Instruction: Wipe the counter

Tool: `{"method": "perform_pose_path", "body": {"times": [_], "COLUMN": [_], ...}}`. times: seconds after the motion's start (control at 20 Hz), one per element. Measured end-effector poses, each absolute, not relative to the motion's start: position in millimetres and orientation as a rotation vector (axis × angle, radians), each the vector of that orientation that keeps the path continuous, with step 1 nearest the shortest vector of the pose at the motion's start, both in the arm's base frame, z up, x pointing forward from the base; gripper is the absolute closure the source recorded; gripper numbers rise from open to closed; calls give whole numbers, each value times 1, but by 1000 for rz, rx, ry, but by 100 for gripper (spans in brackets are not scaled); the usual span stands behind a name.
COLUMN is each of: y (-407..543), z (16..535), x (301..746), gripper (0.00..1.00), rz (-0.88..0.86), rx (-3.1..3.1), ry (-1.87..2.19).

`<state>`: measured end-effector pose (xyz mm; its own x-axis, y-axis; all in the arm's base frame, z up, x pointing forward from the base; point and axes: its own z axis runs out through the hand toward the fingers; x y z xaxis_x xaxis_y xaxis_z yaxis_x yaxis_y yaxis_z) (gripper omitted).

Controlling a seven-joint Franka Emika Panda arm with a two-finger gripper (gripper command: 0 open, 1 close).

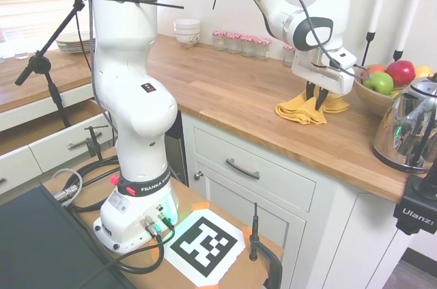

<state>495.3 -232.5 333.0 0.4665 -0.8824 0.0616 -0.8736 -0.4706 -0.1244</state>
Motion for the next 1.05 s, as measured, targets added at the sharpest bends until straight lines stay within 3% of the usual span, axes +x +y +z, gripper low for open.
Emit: {"method": "perform_pose_path", "body": {"times": [0.4, 1.05], "y": [-234, -232], "z": [336, 382], "x": [495, 484], "gripper": [0, 0], "rz": [-194, -295], "rx": [-2629, -2595], "ry": [1582, 1573]}}
